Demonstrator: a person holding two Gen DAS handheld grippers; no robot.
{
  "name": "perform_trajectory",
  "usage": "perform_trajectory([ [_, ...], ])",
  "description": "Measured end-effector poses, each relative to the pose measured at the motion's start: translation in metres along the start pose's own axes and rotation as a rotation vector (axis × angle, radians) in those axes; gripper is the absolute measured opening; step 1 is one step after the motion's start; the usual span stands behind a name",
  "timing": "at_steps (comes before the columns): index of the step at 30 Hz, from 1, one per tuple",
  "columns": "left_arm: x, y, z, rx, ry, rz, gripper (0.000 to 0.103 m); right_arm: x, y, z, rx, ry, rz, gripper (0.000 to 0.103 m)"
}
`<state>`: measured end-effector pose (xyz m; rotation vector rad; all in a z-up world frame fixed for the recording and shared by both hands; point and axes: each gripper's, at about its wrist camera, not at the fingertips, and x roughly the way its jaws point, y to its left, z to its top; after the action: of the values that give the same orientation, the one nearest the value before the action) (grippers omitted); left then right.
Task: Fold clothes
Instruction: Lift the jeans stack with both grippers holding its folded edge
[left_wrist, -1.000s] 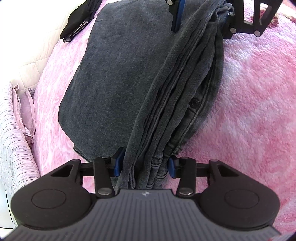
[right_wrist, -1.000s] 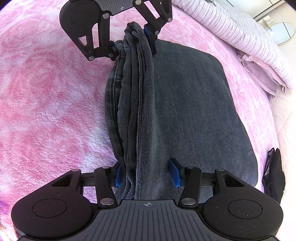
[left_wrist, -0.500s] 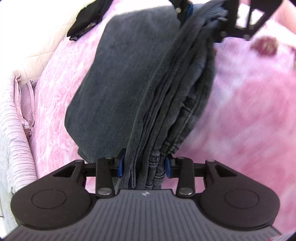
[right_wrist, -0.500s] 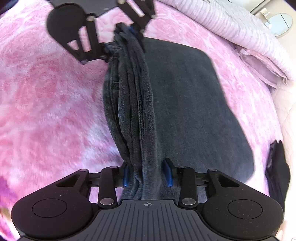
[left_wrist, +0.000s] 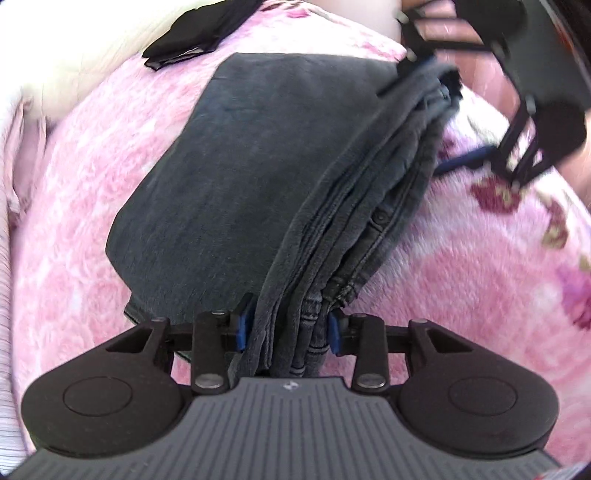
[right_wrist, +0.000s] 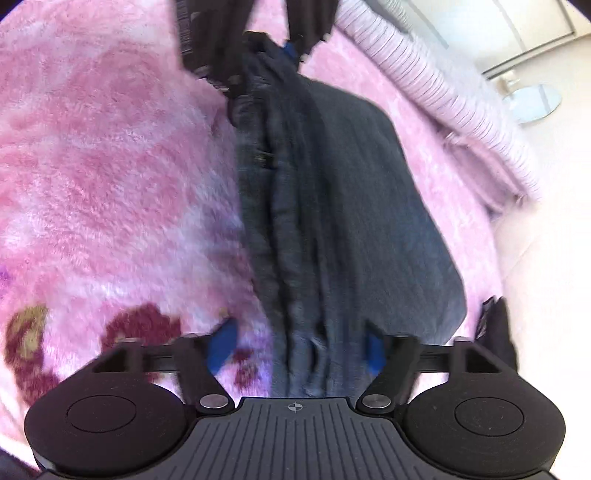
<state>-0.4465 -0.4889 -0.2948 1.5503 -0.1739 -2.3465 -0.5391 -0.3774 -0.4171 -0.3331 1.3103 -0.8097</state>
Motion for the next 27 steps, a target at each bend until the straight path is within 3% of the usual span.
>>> perform_trajectory([
  [3, -0.005, 0.008, 0.001, -0.006, -0.004, -0.026, 0.033, 0.001, 0.011, 0.0, -0.036, -0.026, -0.055, 0.074],
  [6, -0.004, -0.006, 0.002, 0.05, 0.009, 0.027, 0.034, 0.002, -0.001, 0.002, -0.02, -0.031, -0.035, 0.069],
  [11, 0.01, -0.058, 0.003, 0.272, 0.063, 0.249, 0.047, 0.004, -0.02, 0.004, 0.007, -0.04, -0.003, 0.028],
  [13, 0.02, -0.073, 0.002, 0.348, 0.073, 0.33, 0.053, 0.005, -0.028, 0.005, 0.017, -0.044, 0.01, 0.026],
  [15, 0.032, -0.076, 0.002, 0.376, 0.093, 0.391, 0.053, 0.005, -0.036, 0.006, 0.028, -0.048, 0.024, 0.025],
  [17, 0.034, -0.066, 0.003, 0.33, 0.098, 0.357, 0.042, 0.006, -0.044, 0.007, 0.038, -0.051, 0.037, 0.025],
  [20, 0.034, -0.051, 0.004, 0.264, 0.093, 0.299, 0.033, 0.007, -0.056, 0.009, 0.054, -0.057, 0.056, 0.026],
  [23, 0.027, -0.041, 0.002, 0.224, 0.061, 0.259, 0.031, 0.017, -0.044, 0.002, 0.001, -0.039, 0.042, 0.026],
  [26, 0.025, -0.036, 0.003, 0.208, 0.058, 0.232, 0.03, 0.033, -0.026, -0.006, -0.082, -0.007, 0.013, 0.047],
  [27, 0.025, -0.035, 0.003, 0.203, 0.058, 0.227, 0.03, 0.039, -0.022, -0.007, -0.107, -0.001, -0.005, 0.048],
])
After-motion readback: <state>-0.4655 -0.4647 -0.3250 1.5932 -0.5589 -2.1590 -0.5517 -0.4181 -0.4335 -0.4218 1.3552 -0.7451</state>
